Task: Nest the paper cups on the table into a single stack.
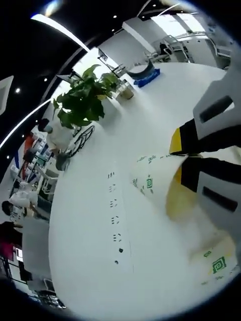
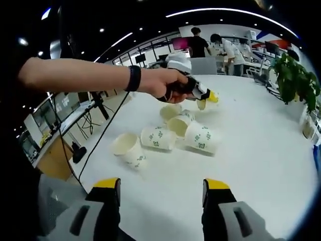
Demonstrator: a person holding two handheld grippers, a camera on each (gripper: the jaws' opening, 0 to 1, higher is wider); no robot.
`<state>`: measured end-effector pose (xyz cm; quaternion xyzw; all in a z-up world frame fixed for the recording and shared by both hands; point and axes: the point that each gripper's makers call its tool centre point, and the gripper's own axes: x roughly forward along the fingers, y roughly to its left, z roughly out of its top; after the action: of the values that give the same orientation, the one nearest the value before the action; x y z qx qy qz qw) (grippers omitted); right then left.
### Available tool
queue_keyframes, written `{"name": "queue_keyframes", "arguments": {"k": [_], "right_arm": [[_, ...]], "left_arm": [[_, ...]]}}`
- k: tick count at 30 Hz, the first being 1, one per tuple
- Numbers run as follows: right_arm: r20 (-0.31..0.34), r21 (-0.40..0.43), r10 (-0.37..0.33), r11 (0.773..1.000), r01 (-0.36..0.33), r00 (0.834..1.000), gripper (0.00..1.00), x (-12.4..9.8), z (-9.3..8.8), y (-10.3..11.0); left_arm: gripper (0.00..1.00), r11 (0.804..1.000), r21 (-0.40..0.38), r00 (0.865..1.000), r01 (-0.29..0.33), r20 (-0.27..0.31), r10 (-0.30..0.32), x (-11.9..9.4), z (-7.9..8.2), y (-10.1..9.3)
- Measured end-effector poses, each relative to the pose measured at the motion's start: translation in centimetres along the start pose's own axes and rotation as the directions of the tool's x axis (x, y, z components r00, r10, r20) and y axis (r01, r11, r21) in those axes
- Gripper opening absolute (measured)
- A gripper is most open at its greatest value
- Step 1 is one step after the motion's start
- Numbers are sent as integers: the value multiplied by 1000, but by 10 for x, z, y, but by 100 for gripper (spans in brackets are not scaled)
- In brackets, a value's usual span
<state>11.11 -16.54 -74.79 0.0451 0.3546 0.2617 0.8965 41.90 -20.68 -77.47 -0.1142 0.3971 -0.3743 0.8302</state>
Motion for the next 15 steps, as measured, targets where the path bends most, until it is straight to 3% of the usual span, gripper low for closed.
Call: {"name": "queue_keyframes", "arguments": {"k": [3, 8, 15], "right_arm": [[-3, -12, 3, 1000, -3, 1000, 66, 1, 0, 2], [-8, -20, 2, 1000, -2, 1000, 66, 0, -2, 4], [-13, -35, 1, 999, -1, 1000, 66, -4, -4, 7]], "left_arm": [[0, 999, 45, 1000, 22, -12, -21, -10, 2, -9], [0, 990, 141, 999, 8, -38, -3, -27, -2, -12], [0, 983, 182, 1000, 12, -21, -8, -53, 3, -21]]}}
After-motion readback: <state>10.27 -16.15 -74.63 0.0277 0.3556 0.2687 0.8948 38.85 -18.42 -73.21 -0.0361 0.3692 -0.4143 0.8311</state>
